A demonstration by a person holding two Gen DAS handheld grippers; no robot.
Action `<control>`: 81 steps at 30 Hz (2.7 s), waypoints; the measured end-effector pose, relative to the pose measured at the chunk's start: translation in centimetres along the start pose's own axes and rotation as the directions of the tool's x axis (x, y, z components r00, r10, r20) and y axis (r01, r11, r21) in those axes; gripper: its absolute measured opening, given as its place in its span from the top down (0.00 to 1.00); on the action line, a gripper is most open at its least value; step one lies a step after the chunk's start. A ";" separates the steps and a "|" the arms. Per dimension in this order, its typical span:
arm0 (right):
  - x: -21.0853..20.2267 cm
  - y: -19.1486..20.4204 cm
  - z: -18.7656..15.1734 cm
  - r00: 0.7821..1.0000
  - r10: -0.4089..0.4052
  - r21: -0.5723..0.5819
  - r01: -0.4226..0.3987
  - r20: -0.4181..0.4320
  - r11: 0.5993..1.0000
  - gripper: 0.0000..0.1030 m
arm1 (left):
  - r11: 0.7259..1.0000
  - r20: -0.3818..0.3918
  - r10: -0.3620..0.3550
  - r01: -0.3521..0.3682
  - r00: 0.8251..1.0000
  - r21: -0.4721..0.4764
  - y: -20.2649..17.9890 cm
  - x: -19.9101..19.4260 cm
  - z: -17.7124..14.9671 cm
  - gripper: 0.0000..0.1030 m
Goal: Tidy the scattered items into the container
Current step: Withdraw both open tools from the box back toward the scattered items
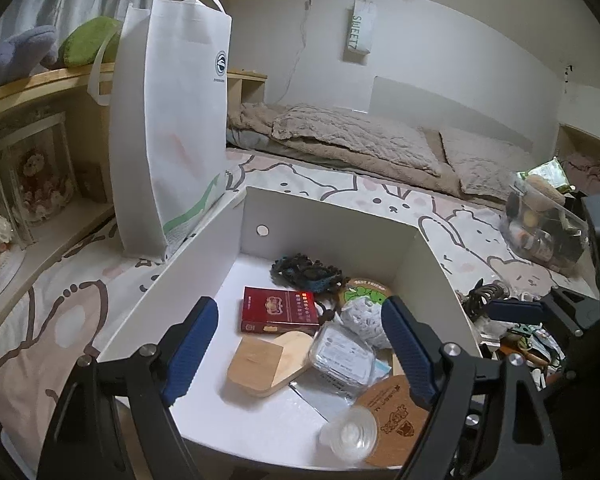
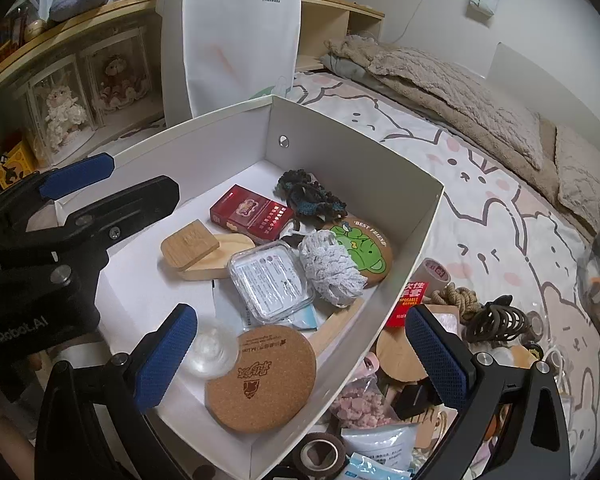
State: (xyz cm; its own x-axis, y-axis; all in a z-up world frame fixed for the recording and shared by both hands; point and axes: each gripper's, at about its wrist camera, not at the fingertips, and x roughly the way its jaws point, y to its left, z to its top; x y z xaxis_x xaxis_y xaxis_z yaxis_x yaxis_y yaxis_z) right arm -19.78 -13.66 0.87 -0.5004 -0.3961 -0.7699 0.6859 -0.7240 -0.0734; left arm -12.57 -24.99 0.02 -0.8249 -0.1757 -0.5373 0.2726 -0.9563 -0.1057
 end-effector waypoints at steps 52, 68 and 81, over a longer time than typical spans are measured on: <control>-1.4 -2.4 -0.1 0.990 -0.009 0.089 -0.004 0.144 0.996 0.00 | 0.979 0.021 0.200 -0.201 0.979 0.024 0.4 -0.4 0.0 0.00; -5.3 -6.2 -0.6 0.964 -0.049 0.180 0.001 0.263 0.984 0.00 | 0.982 0.080 0.182 -0.185 0.980 0.024 -1.4 -1.9 0.9 0.00; -8.4 -11.1 -3.1 0.945 -0.142 0.258 0.064 0.295 0.964 0.00 | 0.991 0.110 0.126 -0.130 0.986 0.036 -4.5 -2.0 1.5 0.00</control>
State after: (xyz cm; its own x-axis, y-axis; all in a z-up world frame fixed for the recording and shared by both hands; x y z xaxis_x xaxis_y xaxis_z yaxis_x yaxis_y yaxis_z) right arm -21.55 -0.54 6.22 -0.7260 -0.4378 -0.5303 0.4925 -0.8692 0.0434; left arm -12.87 -20.71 2.88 -0.8334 -0.3190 -0.4513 0.3596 -0.9331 -0.0046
